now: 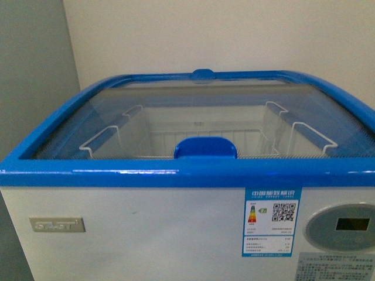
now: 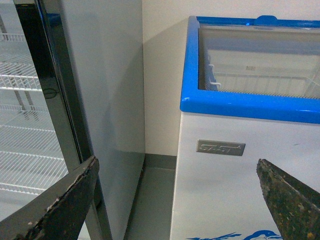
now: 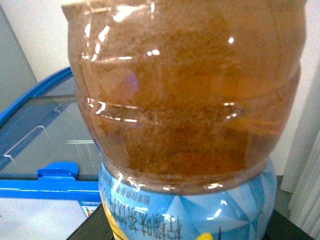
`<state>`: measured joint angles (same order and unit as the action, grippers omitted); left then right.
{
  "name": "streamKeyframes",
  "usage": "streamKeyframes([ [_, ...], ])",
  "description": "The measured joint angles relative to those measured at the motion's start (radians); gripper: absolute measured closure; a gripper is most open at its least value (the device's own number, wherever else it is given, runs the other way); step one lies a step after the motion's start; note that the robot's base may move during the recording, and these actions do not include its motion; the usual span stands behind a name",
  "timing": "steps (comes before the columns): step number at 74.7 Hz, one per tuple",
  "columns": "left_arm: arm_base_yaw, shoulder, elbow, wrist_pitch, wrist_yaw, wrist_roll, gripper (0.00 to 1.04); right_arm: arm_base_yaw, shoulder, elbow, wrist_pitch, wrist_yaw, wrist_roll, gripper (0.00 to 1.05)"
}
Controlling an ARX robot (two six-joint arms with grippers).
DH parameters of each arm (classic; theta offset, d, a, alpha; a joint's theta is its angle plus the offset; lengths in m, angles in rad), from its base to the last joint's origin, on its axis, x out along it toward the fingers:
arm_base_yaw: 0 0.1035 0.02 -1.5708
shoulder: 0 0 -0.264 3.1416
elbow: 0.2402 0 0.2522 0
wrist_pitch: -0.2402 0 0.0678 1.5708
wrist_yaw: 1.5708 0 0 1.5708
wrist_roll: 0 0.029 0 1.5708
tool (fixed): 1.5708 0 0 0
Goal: Put drink in fridge
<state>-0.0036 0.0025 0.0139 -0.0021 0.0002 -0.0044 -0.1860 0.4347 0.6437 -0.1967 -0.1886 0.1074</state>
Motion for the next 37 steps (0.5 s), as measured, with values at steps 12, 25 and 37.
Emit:
streamKeyframes([
  [12, 0.000, 0.000, 0.000, 0.000, 0.000, 0.000, 0.08, 0.000, 0.000, 0.000, 0.000, 0.002, 0.000, 0.67],
  [25, 0.147, 0.199, 0.059, -0.056, 0.516, -0.143, 0.08, 0.000, 0.000, 0.000, 0.000, 0.002, 0.000, 0.67],
  [37, 0.156, 0.480, 0.142, 0.159, 0.823, -0.145, 0.08, 0.001, 0.000, 0.000, 0.000, -0.001, 0.000, 0.67],
])
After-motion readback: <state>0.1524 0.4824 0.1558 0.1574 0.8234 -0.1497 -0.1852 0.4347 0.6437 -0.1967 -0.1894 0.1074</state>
